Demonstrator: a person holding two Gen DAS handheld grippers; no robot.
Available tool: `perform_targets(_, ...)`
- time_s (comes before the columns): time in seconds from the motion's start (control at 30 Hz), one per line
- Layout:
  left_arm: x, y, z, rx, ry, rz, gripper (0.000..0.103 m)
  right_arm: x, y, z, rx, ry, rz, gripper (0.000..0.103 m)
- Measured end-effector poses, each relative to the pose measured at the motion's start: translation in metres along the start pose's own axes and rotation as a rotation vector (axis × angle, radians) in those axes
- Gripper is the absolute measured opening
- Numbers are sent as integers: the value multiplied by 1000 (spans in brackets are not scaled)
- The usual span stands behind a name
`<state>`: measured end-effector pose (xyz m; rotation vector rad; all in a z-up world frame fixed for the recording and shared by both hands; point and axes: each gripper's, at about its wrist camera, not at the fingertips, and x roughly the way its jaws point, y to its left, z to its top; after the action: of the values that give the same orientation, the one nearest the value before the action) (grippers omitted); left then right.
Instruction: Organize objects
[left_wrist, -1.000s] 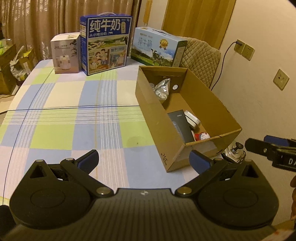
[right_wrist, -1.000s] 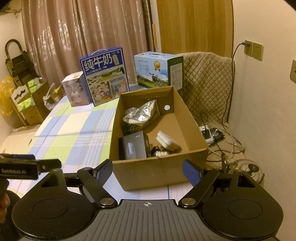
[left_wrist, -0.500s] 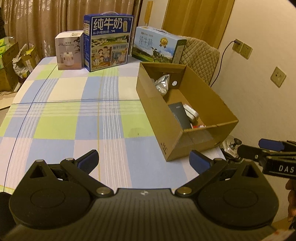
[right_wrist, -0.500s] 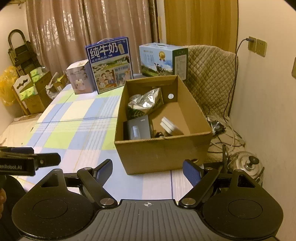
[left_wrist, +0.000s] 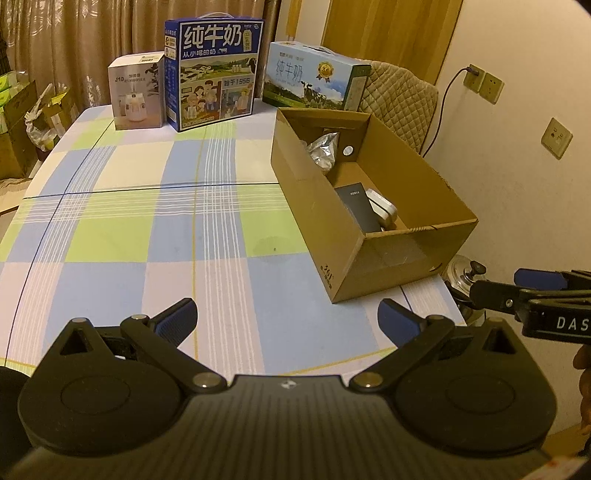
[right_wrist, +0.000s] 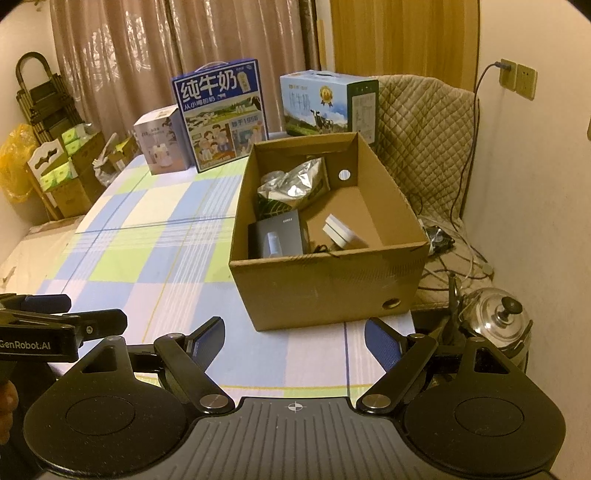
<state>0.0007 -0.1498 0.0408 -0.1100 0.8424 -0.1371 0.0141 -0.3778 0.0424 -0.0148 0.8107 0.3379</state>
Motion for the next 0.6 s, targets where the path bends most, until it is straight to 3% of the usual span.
perform_targets(0.6,1,-1,-2,-7,-6,2,102,-2,0,0,8,-13,0,80)
